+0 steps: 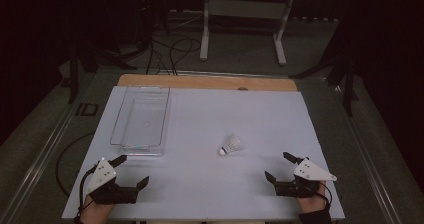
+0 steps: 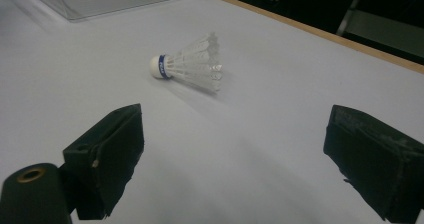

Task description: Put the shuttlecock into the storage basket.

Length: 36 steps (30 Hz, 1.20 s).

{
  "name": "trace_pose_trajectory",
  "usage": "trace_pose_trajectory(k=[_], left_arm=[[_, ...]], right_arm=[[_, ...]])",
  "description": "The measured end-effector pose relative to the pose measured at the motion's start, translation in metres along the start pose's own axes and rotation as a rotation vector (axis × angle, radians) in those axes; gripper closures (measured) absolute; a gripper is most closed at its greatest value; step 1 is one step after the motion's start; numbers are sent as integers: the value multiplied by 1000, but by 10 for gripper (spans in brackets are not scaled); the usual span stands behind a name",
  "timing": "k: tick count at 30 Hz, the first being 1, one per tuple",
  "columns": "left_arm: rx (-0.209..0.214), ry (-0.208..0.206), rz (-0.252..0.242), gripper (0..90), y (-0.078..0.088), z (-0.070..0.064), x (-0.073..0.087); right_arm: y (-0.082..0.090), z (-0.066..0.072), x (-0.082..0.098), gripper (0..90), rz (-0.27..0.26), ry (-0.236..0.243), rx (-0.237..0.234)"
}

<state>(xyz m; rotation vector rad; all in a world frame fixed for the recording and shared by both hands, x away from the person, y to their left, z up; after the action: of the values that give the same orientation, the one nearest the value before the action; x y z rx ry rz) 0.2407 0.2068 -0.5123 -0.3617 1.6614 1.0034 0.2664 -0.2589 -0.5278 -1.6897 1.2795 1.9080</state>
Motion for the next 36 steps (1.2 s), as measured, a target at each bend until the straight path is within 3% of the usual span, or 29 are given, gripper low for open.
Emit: trace_pose_trajectory(k=[9,17,36], left_arm=[[58,-53,51,2,2,-3,-25],[109,-81,95,2,0,-6,-36],[179,-141,149,2,-7,-16,-62]], right_arm=[[1,1,-2,91,-3,10,3],[0,1,-2,91,-3,10,-4],[0,3,-2,91,0,20,-4]])
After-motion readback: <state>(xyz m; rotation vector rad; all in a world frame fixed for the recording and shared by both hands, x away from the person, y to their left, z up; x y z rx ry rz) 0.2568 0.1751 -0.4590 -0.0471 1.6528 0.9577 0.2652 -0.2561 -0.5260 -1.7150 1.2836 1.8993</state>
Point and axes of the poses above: each handheld gripper's, and its own axes: y roughly backward along the jaws, x roughly out of its underside, z roughly to its left, the point moved 6 cm from there along -y, roughly forward along the jaws, and after that the axes turned 1 degree about x, right-handed, at the moved point
